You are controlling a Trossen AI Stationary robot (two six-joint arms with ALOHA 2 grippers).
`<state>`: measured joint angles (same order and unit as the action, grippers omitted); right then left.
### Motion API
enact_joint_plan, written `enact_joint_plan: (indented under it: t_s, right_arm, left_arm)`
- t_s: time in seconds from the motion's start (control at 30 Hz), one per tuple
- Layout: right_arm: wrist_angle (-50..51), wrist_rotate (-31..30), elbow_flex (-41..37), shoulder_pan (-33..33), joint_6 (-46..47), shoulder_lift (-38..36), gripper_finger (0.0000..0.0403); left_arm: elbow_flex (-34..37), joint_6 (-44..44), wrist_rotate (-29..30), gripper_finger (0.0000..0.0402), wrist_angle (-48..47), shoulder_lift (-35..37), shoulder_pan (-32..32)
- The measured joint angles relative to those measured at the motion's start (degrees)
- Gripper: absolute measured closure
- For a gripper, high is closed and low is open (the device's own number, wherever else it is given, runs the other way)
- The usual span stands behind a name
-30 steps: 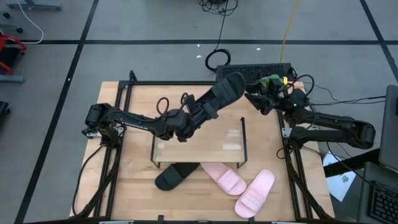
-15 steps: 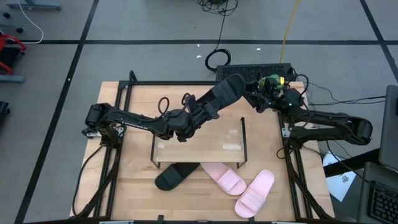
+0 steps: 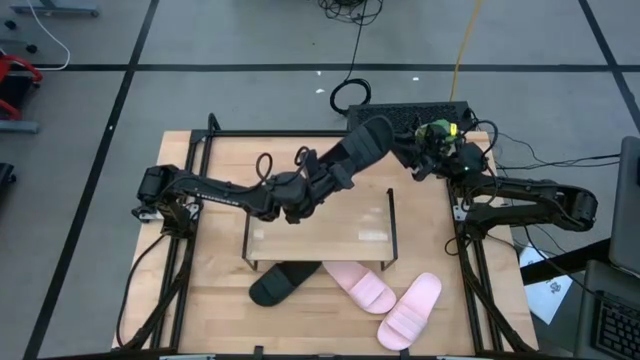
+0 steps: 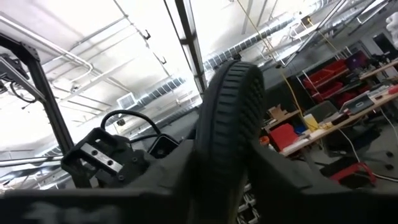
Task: Pick and place slides into the shelf
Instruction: Put the left black slipper on the shelf
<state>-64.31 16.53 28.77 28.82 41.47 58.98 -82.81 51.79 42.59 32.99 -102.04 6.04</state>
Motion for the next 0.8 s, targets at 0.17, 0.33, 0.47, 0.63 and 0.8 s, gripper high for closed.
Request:
enact_joint_plan:
  t_s: [0.17,0.33,0.47,0.63,0.8]
  right_arm:
    - [-0.9,0.0,0.0,0.0,-0.8,0.0,0.037]
    - [-1.1,0.1,0.0,0.0,0.1,0.0,0.037]
    - [-1.2,0.1,0.0,0.0,0.4,-0.2,0.037]
    - [-1.3,0.6,0.0,0.1,0.1,-1.2,0.037]
    - [-0.9,1.5,0.0,1.5,2.6,-2.3,0.037]
  left_arm:
    - [0.0,0.0,-1.5,0.0401,-0.1,0.0,0.1]
    - [0.0,0.0,-2.2,0.0401,-0.1,0.0,0.0]
    - [0.0,-0.3,-3.9,0.0397,0.1,0.0,0.0]
    - [0.1,-1.1,-7.9,0.0368,0.5,0.0,0.6]
    - [0.1,-2.5,-9.8,0.0338,1.2,0.0,1.3]
